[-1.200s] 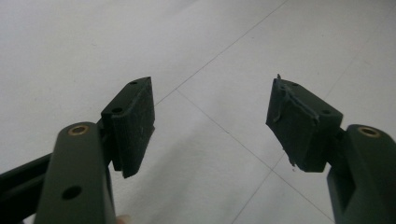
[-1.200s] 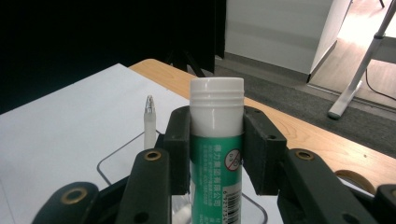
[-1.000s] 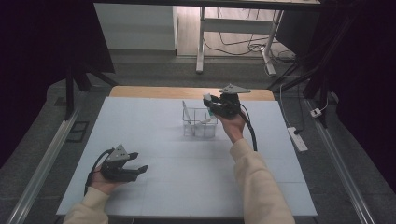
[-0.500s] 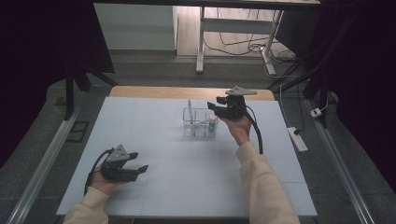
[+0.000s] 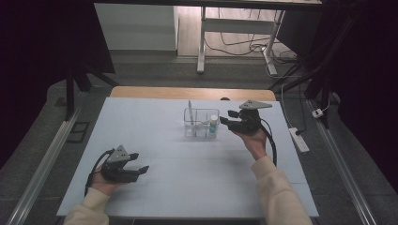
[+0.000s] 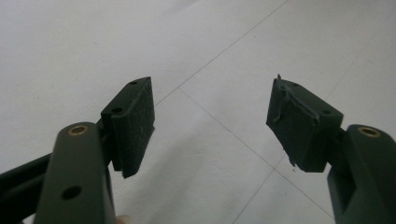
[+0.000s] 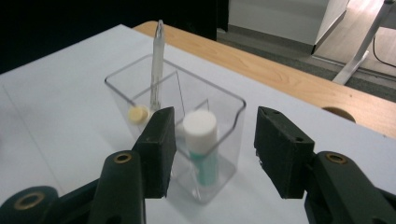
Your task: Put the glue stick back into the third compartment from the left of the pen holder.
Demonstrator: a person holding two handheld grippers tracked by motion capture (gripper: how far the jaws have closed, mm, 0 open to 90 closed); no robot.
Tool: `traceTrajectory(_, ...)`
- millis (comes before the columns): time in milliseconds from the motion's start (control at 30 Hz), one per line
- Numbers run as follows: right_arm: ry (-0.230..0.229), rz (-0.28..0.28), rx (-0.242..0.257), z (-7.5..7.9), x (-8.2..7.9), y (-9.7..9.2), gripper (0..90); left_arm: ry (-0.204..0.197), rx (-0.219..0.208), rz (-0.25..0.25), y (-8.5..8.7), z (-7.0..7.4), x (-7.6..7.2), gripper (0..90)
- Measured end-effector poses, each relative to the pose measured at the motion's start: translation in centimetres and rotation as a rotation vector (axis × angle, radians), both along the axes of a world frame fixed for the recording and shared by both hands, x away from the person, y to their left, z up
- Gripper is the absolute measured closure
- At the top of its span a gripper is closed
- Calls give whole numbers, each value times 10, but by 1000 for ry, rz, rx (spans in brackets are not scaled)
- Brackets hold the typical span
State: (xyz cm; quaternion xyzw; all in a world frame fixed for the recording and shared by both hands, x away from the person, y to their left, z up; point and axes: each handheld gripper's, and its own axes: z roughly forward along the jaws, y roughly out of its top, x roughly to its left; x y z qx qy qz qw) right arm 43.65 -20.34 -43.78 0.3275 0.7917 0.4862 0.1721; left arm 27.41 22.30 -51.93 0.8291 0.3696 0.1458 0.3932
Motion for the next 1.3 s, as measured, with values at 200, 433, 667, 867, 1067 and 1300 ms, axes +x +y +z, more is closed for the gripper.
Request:
traceTrajectory(200, 9, 8, -17, -5, -16, -17, 475, 3, -1, 0, 0, 0, 0, 323)
traceTrajectory(433, 13, 28, -50, -12, -43, -38, 471, 3, 0, 0, 0, 0, 0, 322)
traceTrajectory(667, 14, 40, -73, -21, -70, -59, 465, 3, -2, 3, 0, 0, 0, 322)
traceTrajectory(867, 16, 38, -66, -29, -85, -77, 463, 4, 1, 3, -1, 0, 0, 321)
traceTrajectory(1067, 20, 47, -89, -34, -94, -89, 458, 4, 1, 5, -1, 0, 0, 321)
traceTrajectory(1300, 25, 55, -104, -42, -97, -96, 455, 0, 1, 11, -1, 1, -1, 321)
